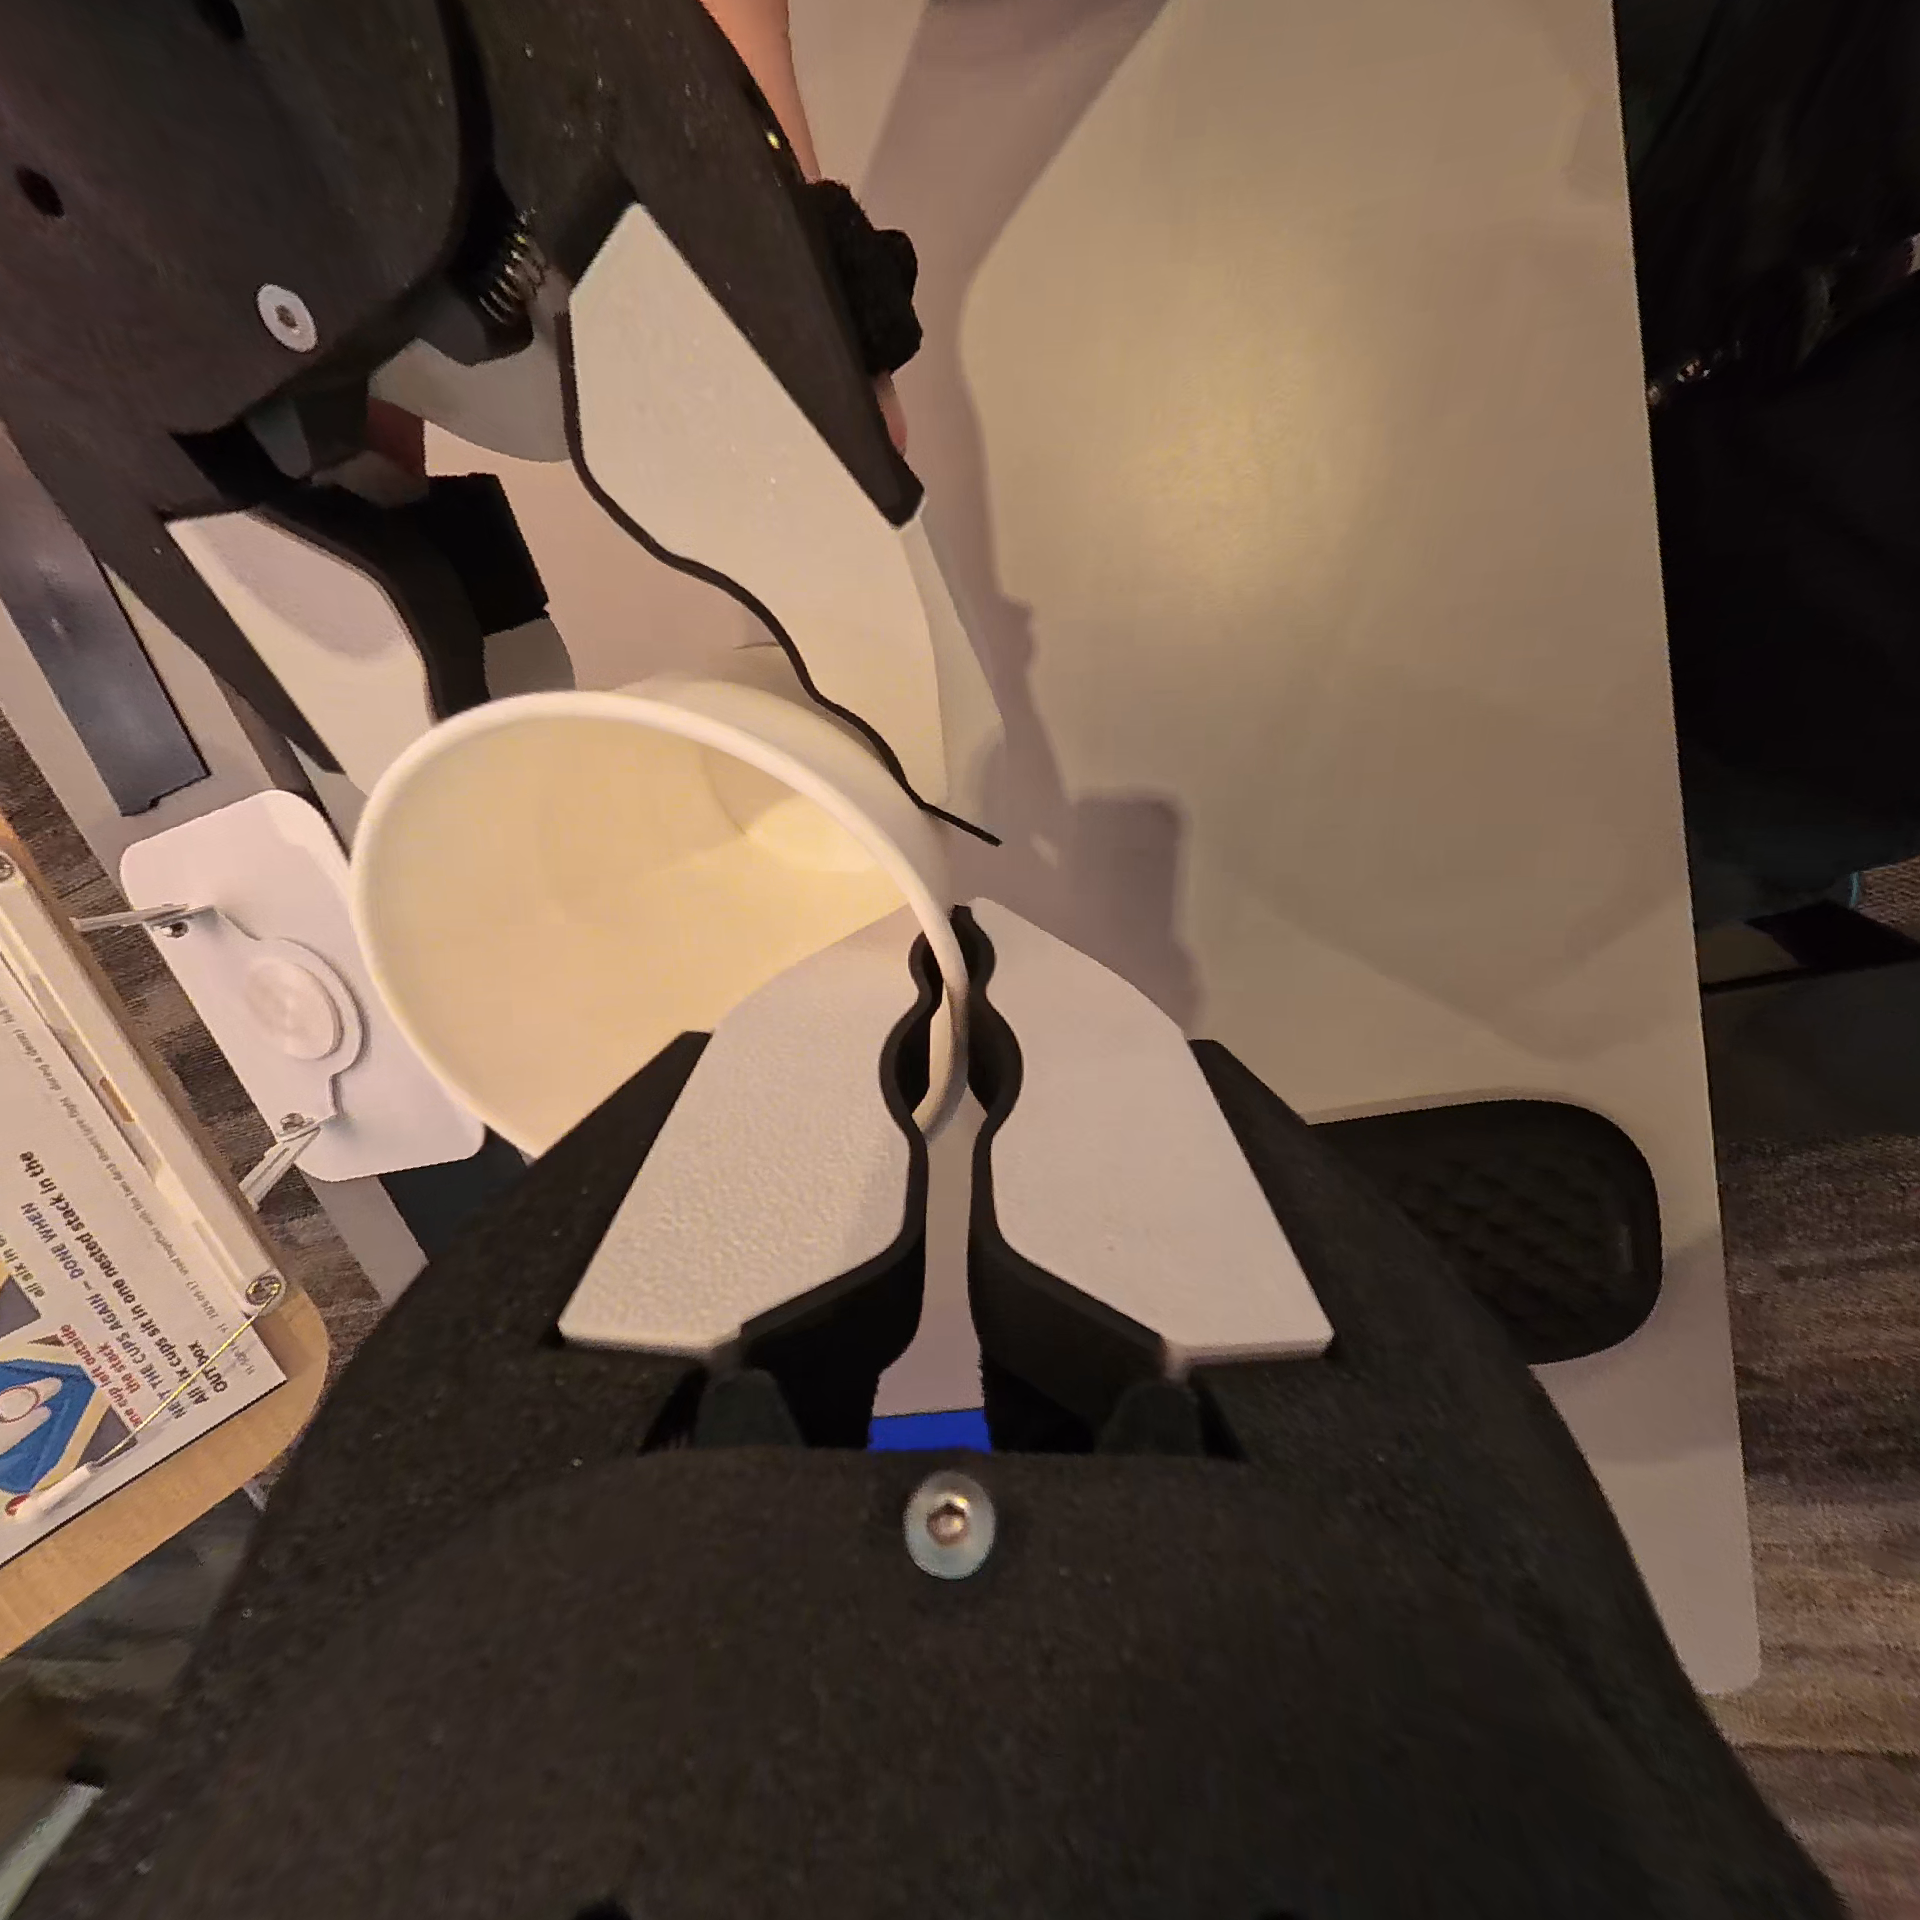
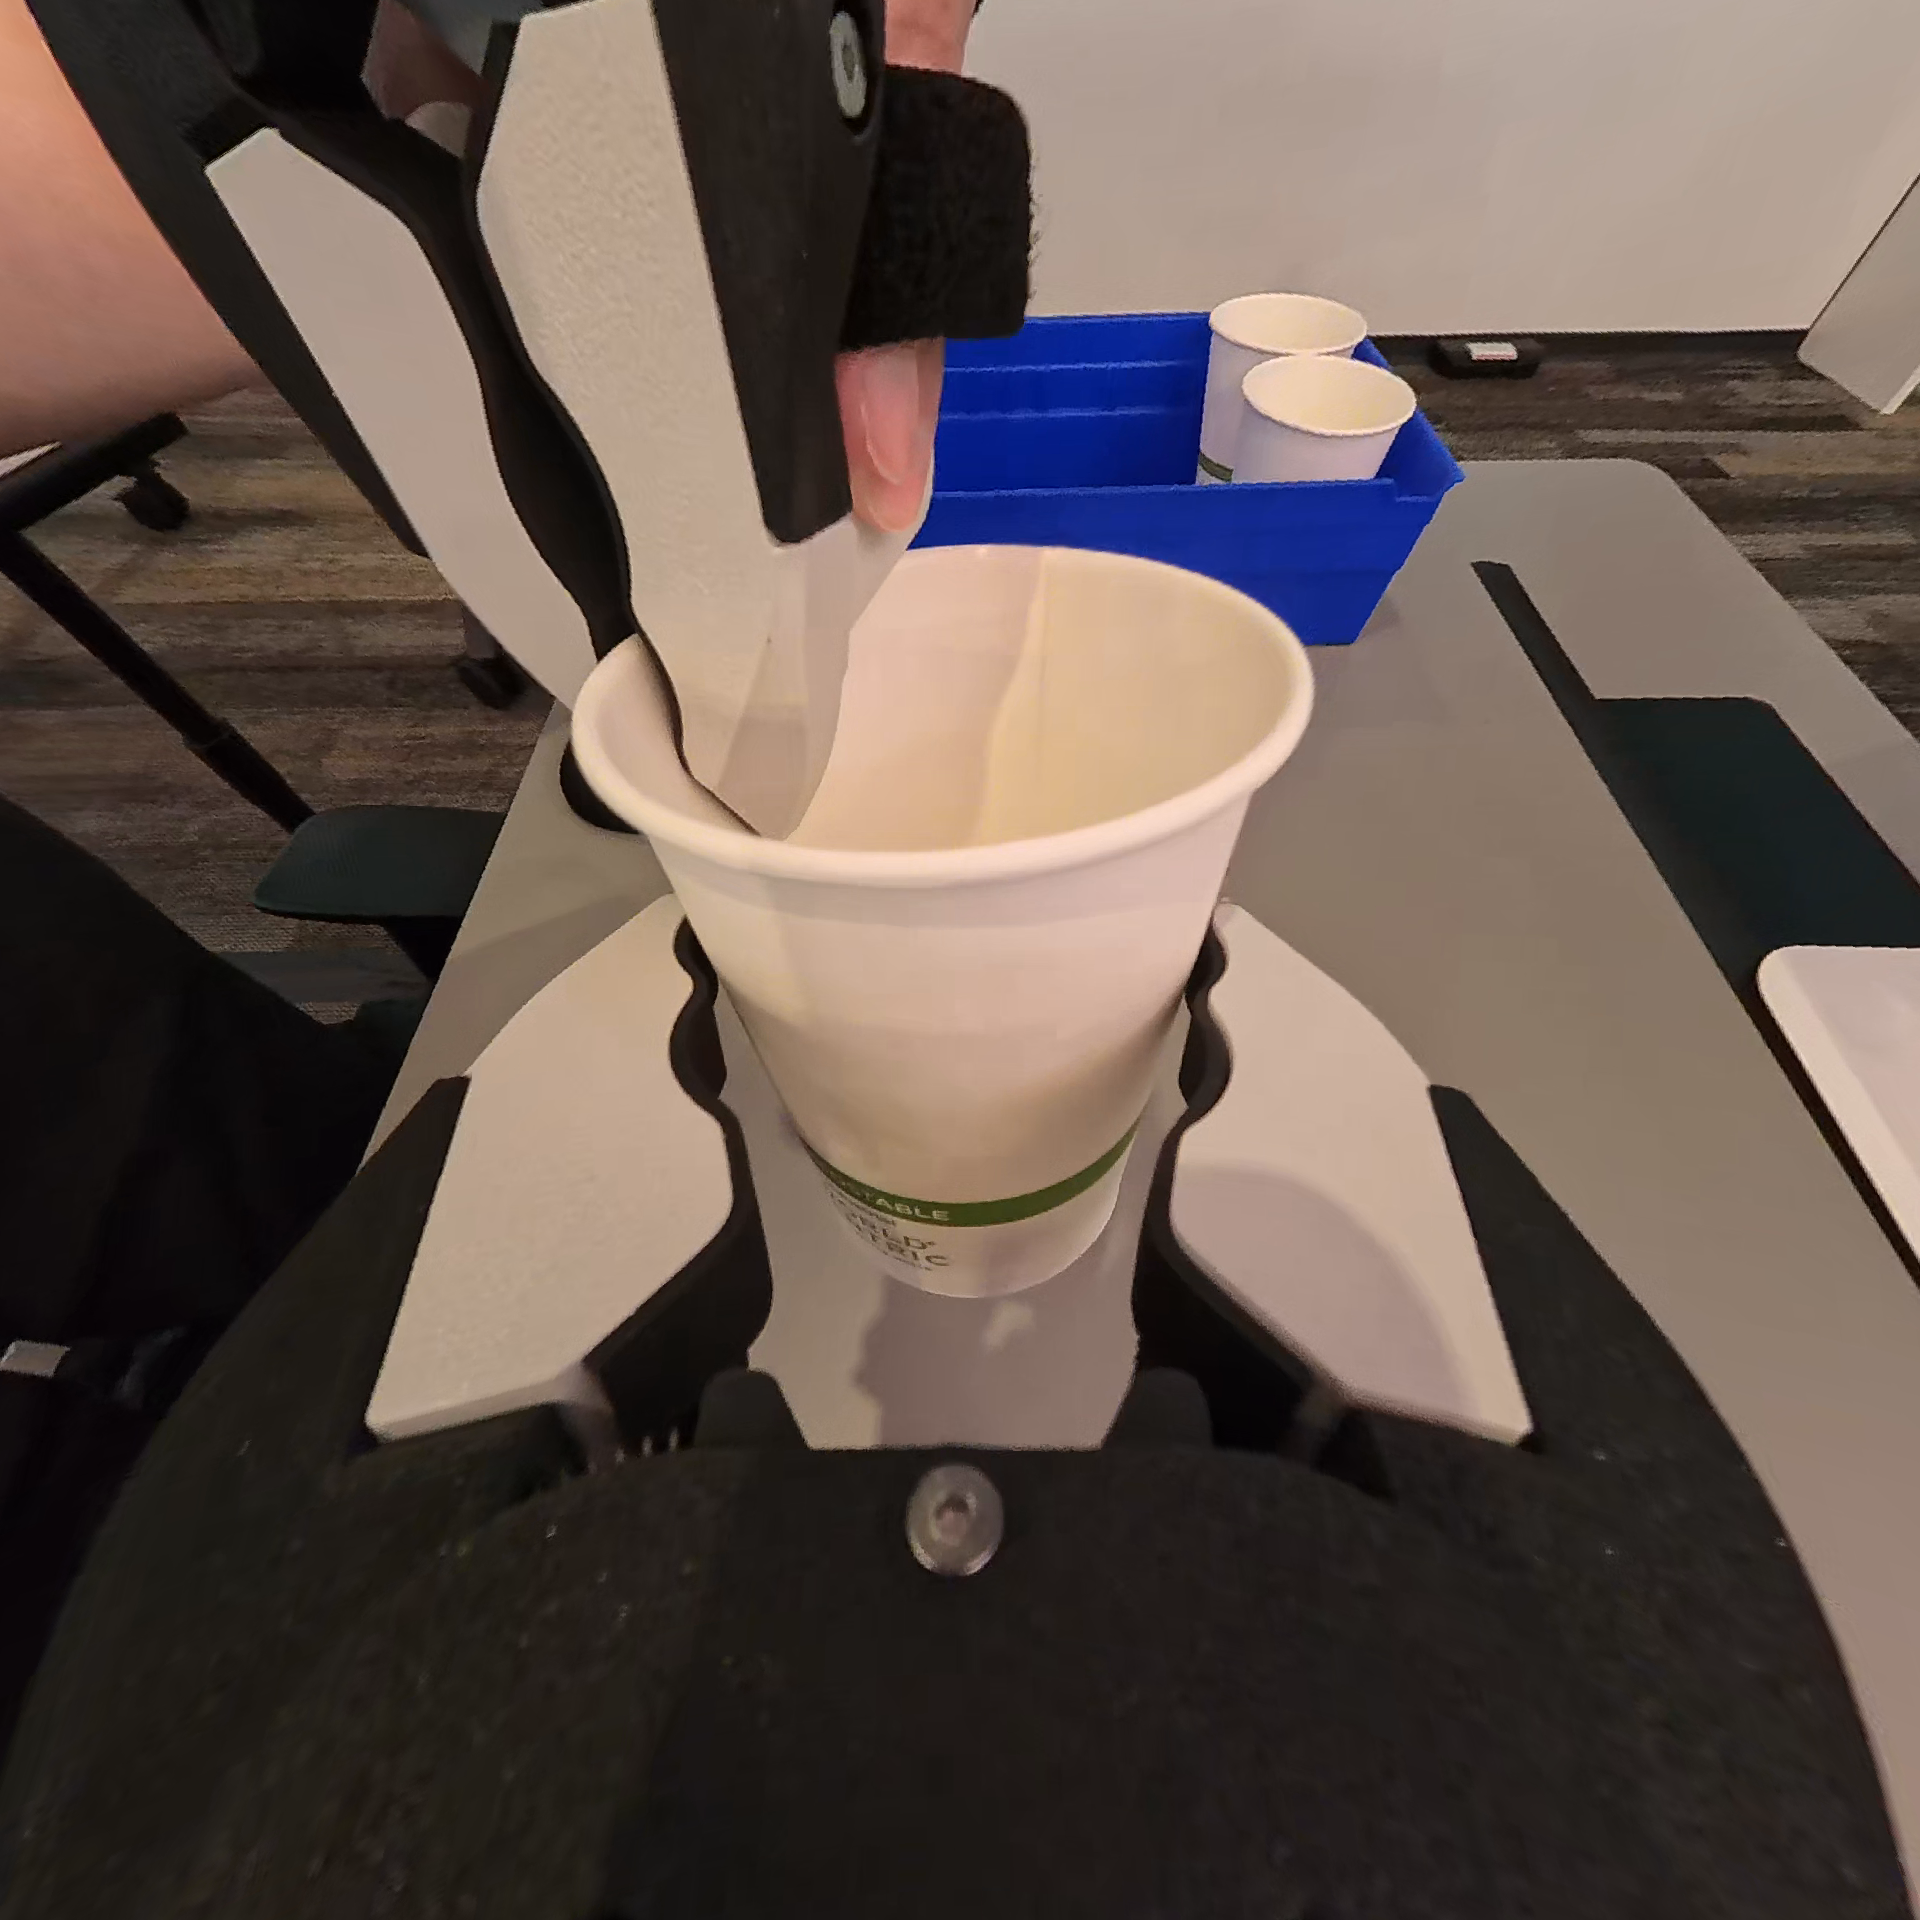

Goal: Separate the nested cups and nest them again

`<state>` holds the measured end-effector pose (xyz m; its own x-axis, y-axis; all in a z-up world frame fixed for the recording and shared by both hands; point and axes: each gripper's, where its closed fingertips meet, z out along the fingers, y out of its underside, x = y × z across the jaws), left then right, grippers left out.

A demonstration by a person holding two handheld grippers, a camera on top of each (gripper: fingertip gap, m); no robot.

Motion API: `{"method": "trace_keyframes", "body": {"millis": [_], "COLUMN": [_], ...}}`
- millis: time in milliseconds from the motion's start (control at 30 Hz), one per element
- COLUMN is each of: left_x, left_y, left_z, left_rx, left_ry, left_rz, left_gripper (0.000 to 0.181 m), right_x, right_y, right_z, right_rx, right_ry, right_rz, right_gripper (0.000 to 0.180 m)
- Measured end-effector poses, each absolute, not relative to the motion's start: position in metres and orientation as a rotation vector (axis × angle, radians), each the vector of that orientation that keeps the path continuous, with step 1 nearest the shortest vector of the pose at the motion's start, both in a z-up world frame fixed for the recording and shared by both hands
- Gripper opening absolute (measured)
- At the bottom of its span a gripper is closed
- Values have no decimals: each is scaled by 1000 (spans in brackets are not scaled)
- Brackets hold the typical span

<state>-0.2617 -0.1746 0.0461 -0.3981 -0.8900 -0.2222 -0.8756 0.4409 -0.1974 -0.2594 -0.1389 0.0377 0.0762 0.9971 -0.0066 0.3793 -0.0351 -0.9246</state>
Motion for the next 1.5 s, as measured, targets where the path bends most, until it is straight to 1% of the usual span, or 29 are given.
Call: {"method": "trace_keyframes", "body": {"millis": [267,400,600,667,700,767,833,933,1033,1133,1333,1500], "left_x": [-261,-264,-294,-310,-318,-339,-359,-382,-401,-415,-432,-435], "left_y": [-165,-155,-130,-120,-114,-98,-89,-84,-85,-85,-86,-87], "left_z": [51,69,117,125,127,127,125,123,116,107,102,101], "left_rx": [-1546,-1533,-1552,-1576,-1589,-1612,-1631,-1641,-1642,-1664,-1690,-1685], "left_ry": [2299,2188,1833,1682,1605,1435,1276,1052,953,924,860,854], "left_rz": [-69,-82,-153,-177,-187,-176,-218,-345,-354,-318,-327,-335], "left_gripper": [26,38,43,46,52,56,59,55,54,54,51,51], "right_x": [-256,-251,-216,-191,-176,-135,-75,31,121,173,227,245], "right_y": [-135,-127,-96,-82,-75,-63,-52,-51,-62,-73,-80,-76], "right_z": [40,38,45,63,76,105,128,143,140,130,102,76], "right_rx": [-1537,-1555,-1593,-1582,-1567,-1540,-1535,-1556,-1558,-1526,-1524,-1538], "right_ry": [-1396,-1367,-1244,-1132,-1061,-908,-748,-516,-282,-159,-2,60], "right_rz": [988,993,953,940,919,810,587,246,157,152,172,256], "right_gripper": [85,85,85,85,85,86,86,86,86,86,86,86]}}
